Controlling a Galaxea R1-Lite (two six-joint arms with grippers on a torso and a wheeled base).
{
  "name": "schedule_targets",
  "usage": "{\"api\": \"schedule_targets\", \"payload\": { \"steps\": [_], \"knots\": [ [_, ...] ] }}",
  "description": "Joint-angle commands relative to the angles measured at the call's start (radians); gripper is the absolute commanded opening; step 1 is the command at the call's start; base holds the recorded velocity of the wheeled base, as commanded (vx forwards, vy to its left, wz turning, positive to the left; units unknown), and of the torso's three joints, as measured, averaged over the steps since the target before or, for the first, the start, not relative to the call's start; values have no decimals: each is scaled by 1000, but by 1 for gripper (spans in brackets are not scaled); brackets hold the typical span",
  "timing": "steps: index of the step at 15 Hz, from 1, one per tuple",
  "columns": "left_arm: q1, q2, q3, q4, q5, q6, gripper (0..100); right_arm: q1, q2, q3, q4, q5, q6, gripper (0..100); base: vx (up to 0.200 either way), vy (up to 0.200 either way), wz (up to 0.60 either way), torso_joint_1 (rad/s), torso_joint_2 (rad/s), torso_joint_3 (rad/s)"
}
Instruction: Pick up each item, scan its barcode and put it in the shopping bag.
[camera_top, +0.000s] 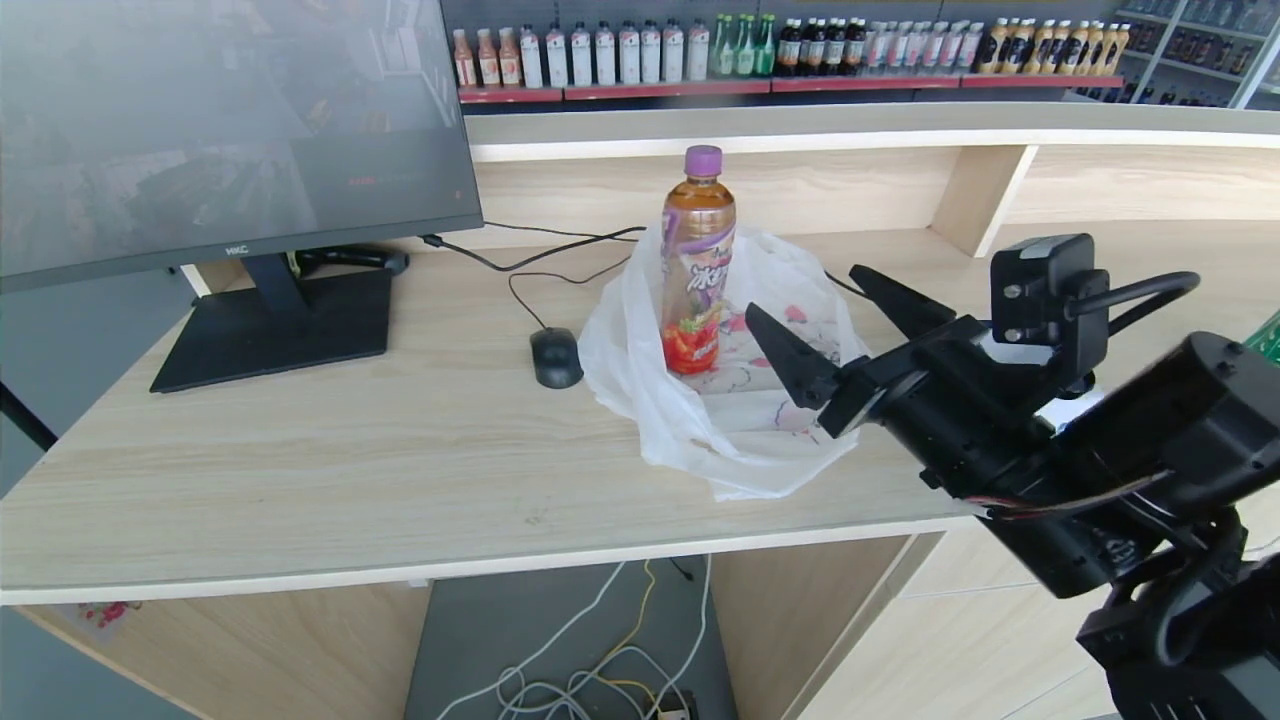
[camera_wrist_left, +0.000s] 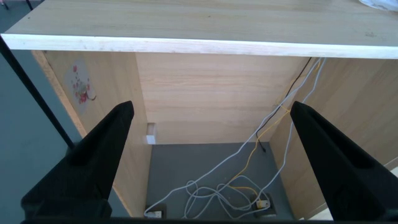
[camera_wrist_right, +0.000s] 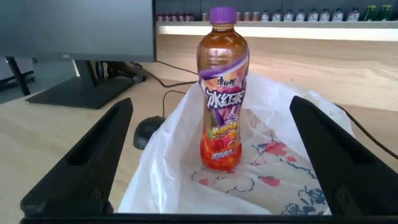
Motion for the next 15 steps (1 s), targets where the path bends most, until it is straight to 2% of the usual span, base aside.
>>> {"api": "schedule_targets", "payload": {
  "steps": [1, 3, 7, 10, 15],
  "knots": [
    [0, 0, 0, 0, 0, 0, 100, 12, -101, 109, -3, -5, -5, 100, 0, 0, 0, 0, 0, 0],
    [0, 0, 0, 0, 0, 0, 100, 11, -150, 225, -3, -22, -6, 100, 0, 0, 0, 0, 0, 0],
    [0, 0, 0, 0, 0, 0, 100, 11, -168, 248, -3, -22, -20, 100, 0, 0, 0, 0, 0, 0],
    [2, 0, 0, 0, 2, -19, 100, 11, -180, 274, -3, -21, -20, 100, 0, 0, 0, 0, 0, 0],
    [2, 0, 0, 0, 2, -19, 100, 11, -217, 277, -3, -21, -17, 100, 0, 0, 0, 0, 0, 0]
  ]
}}
